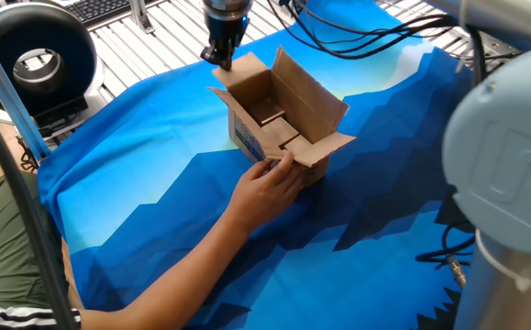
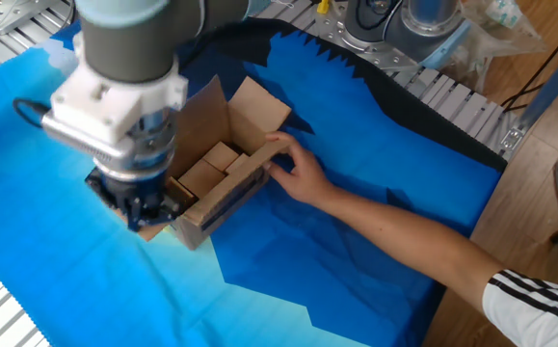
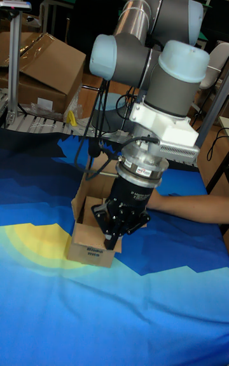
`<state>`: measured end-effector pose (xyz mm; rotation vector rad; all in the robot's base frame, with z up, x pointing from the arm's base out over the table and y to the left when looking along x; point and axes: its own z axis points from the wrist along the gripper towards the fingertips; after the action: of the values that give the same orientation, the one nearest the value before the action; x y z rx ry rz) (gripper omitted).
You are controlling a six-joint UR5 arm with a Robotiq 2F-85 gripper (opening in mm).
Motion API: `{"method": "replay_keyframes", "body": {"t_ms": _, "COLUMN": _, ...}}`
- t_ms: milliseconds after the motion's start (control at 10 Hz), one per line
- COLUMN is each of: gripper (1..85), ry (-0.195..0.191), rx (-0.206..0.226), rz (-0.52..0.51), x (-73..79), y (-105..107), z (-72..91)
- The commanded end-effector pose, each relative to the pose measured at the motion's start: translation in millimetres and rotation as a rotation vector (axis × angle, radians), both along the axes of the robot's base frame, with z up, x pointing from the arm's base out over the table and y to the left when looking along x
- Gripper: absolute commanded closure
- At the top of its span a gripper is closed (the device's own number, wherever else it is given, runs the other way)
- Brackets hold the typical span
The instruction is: Open a box
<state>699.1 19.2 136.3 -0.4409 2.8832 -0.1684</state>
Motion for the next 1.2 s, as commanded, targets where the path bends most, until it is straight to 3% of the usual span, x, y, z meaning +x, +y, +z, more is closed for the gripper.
{"method": "replay_keyframes", "body": {"t_ms": 0, "gripper": 84.3, "ry": -0.011, "rx": 0.017, "rz": 0.012, "x": 15.8, "y": 3, "z": -20.4}}
{"method": "replay_keyframes", "body": {"t_ms": 500, "gripper": 84.3, "ry": 0.063, "rx": 0.036, "rz": -0.016, "x": -2.6, "y": 2, "z": -38.1}}
{"method": "replay_keyframes", "body": {"t_ms": 700, "gripper": 84.3, "ry": 0.072, "rx": 0.028, "rz": -0.017, "x": -6.3, "y": 1, "z": -34.0}}
{"method": "replay_keyframes", "body": {"t_ms": 1100, "gripper": 84.3, "ry": 0.071, "rx": -0.066, "rz": 0.022, "x": -0.3, "y": -10, "z": -4.1}}
